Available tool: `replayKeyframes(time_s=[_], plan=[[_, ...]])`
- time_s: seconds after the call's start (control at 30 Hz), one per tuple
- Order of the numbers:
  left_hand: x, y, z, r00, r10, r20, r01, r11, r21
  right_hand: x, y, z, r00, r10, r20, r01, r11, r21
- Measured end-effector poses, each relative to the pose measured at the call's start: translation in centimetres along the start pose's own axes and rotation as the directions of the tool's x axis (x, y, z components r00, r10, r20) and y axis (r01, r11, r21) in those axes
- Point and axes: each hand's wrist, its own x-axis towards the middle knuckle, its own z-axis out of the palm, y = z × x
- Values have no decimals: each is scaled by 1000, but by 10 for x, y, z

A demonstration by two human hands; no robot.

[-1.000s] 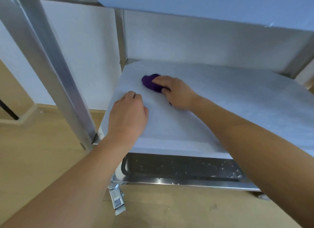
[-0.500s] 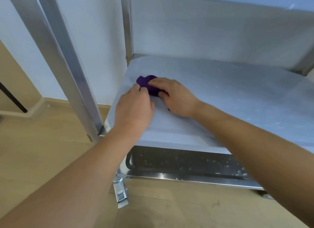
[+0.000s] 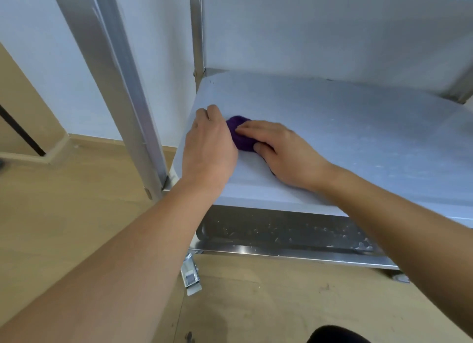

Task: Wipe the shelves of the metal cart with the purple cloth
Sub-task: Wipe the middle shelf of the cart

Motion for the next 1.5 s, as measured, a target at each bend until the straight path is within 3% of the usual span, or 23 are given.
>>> replayKeyframes(time_s=[0.23, 0.37, 0.6, 0.77, 0.97, 1.03, 1.2, 1.33, 1.4, 1.5], plan=[[-6, 7, -6, 984, 174, 25, -176, 980, 93, -3, -3, 3, 998, 57, -30, -57, 998, -21], [-12, 12, -10, 940, 327, 98, -336, 938, 87, -17, 1, -3, 991, 110, -71, -112, 993, -35], [-14, 85, 11, 890, 394, 230, -415, 909, 46, -62, 34, -35, 961, 245, -130, -256, 963, -82], [-31, 128, 48, 863, 420, 280, -423, 904, -53, -114, 81, -71, 879, 422, -221, -456, 880, -131], [-36, 132, 58, 879, 380, 287, -373, 924, -81, -158, 123, -106, 677, 644, -358, -724, 669, -168], [-36, 132, 59, 879, 384, 281, -379, 922, -74, -149, 117, -98, 647, 658, -386, -750, 640, -166], [-36, 130, 57, 885, 371, 280, -367, 928, -70, -118, 75, -58, 823, 469, -321, -534, 830, -158], [-36, 129, 55, 883, 376, 280, -368, 926, -84, -131, 90, -76, 852, 451, -265, -503, 846, -177], [-36, 131, 57, 879, 377, 292, -371, 925, -80, -141, 113, -95, 778, 561, -282, -621, 755, -211], [-37, 135, 59, 884, 359, 300, -357, 932, -66, -139, 122, -101, 587, 740, -329, -809, 549, -210]])
